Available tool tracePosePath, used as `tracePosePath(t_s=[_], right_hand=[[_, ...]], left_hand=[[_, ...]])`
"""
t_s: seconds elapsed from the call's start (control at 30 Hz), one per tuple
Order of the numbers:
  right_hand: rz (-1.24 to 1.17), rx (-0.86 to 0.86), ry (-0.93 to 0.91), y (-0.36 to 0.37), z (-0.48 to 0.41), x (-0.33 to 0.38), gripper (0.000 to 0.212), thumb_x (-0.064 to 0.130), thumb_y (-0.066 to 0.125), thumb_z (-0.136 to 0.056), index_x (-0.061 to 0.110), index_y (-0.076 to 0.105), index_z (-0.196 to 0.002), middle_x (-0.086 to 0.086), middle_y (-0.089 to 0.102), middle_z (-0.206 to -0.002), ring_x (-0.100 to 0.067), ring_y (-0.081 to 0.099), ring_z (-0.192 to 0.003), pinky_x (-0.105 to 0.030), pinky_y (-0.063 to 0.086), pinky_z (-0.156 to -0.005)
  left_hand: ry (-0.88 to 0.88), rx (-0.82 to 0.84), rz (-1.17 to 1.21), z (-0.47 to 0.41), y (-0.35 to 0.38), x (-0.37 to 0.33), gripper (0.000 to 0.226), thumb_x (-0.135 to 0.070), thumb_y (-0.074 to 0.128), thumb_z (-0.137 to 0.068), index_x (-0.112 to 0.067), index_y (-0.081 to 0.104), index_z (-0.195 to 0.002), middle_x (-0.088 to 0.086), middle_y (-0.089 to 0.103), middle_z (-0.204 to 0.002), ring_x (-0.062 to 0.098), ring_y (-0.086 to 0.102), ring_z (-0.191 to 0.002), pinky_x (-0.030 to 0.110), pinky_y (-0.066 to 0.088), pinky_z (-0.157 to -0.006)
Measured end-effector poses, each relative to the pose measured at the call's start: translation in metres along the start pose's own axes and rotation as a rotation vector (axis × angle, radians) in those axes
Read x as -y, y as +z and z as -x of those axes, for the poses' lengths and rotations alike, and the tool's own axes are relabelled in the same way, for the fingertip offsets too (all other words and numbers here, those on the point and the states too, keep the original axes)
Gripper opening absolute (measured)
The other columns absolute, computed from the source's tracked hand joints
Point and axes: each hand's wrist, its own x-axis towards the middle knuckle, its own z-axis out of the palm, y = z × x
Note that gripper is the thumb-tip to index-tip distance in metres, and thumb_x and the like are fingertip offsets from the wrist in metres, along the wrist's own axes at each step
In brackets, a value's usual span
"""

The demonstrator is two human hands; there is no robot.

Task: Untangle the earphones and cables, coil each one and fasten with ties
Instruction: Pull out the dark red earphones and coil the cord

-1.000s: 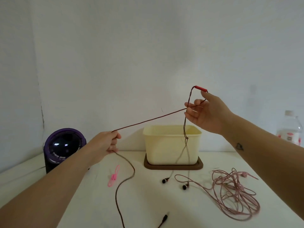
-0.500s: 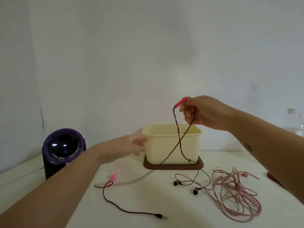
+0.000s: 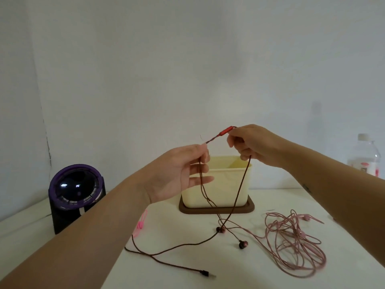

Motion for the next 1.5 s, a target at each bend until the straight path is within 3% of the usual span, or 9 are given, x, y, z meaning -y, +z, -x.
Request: tracePosePath(t_s=[0.27,0.47,0.63,0.73,0.8,0.93,1.07,1.2,1.5], right_hand=[[0.274,-0.086,0.164,-0.011,-0.013,-0.055,0.045,0.028,0.03,-0.102,0.009,0.052,-0.068,0.0,0.037,-0.056,-0.012,0.026,-0.047,-0.022,0.022,-0.044],[0.577,0.045,0.275,0.007,-0.013,-0.083,0.049,0.03,0.028,-0.102,0.014,0.055,-0.064,0.0,0.042,-0.059,-0.011,0.033,-0.048,-0.02,0.025,-0.046],[0.811,0.137,0.264,0.011,-0.007,-0.102,0.042,0.035,0.036,-0.1,0.02,0.059,-0.067,0.001,0.057,-0.073,-0.014,0.054,-0.07,-0.024,0.039,-0.066],[0.557,0.336,0.32,0.008,0.0,-0.093,0.009,0.026,0.061,-0.09,0.023,0.061,-0.098,-0.002,0.064,-0.096,-0.013,0.059,-0.082,-0.023,0.048,-0.071],[0.352,0.409,0.271,0.008,0.004,-0.079,0.038,0.02,0.068,-0.085,0.026,0.054,-0.12,0.0,0.06,-0.116,-0.014,0.057,-0.106,-0.028,0.047,-0.092],[0.093,0.331,0.009,0.03,0.008,-0.044,0.049,0.028,0.072,-0.082,0.027,0.051,-0.126,0.004,0.06,-0.123,-0.011,0.055,-0.117,-0.035,0.038,-0.107],[-0.143,0.324,-0.133,0.046,0.008,-0.028,0.03,0.013,0.061,-0.09,0.014,0.058,-0.12,-0.003,0.069,-0.104,-0.017,0.066,-0.092,-0.033,0.051,-0.089],[-0.119,0.147,-0.178,0.048,0.01,-0.022,0.016,0.015,0.054,-0.095,0.012,0.069,-0.1,0.005,0.053,-0.066,-0.009,0.039,-0.054,-0.02,0.039,-0.054],[0.07,-0.038,-0.303,0.045,0.018,-0.018,0.016,0.03,0.058,-0.092,0.026,0.073,-0.094,0.019,0.049,-0.05,-0.003,0.037,-0.048,-0.02,0.03,-0.056]], left_hand=[[0.142,-0.34,0.2,0.0,-0.033,-0.012,0.025,-0.028,0.043,-0.096,-0.017,0.058,-0.079,-0.008,0.039,-0.058,0.005,0.036,-0.045,0.023,0.049,-0.065],[0.086,-0.329,0.015,0.005,-0.03,-0.006,0.028,-0.02,0.041,-0.098,-0.012,0.065,-0.088,-0.006,0.05,-0.061,0.005,0.044,-0.047,0.026,0.053,-0.068],[0.068,-0.303,-0.123,0.007,-0.029,-0.003,0.028,-0.014,0.039,-0.099,-0.008,0.066,-0.098,-0.001,0.065,-0.069,0.006,0.047,-0.045,0.025,0.055,-0.066],[0.0,-0.277,-0.234,0.008,-0.031,0.004,0.027,-0.013,0.039,-0.099,-0.008,0.065,-0.104,0.005,0.07,-0.078,0.008,0.052,-0.051,0.026,0.054,-0.071],[-0.041,-0.257,-0.278,0.007,-0.031,0.009,0.025,-0.013,0.039,-0.099,-0.009,0.064,-0.104,0.005,0.071,-0.081,0.01,0.054,-0.053,0.027,0.051,-0.072],[-0.041,-0.226,-0.265,0.0,-0.026,0.016,0.024,-0.015,0.041,-0.099,-0.011,0.064,-0.101,0.005,0.071,-0.083,0.011,0.057,-0.057,0.029,0.052,-0.073],[0.002,-0.236,-0.251,-0.004,-0.02,0.015,0.023,-0.014,0.046,-0.097,-0.013,0.069,-0.094,-0.002,0.062,-0.074,0.011,0.06,-0.062,0.029,0.053,-0.072],[0.017,-0.31,-0.257,-0.001,-0.029,0.011,0.02,-0.016,0.053,-0.094,-0.017,0.073,-0.09,-0.003,0.065,-0.089,0.015,0.067,-0.078,0.034,0.054,-0.082],[-0.019,-0.33,0.167,-0.004,-0.023,0.014,0.005,-0.014,0.06,-0.078,-0.016,0.064,-0.079,-0.002,0.067,-0.078,0.013,0.068,-0.075,0.041,0.05,-0.087]])
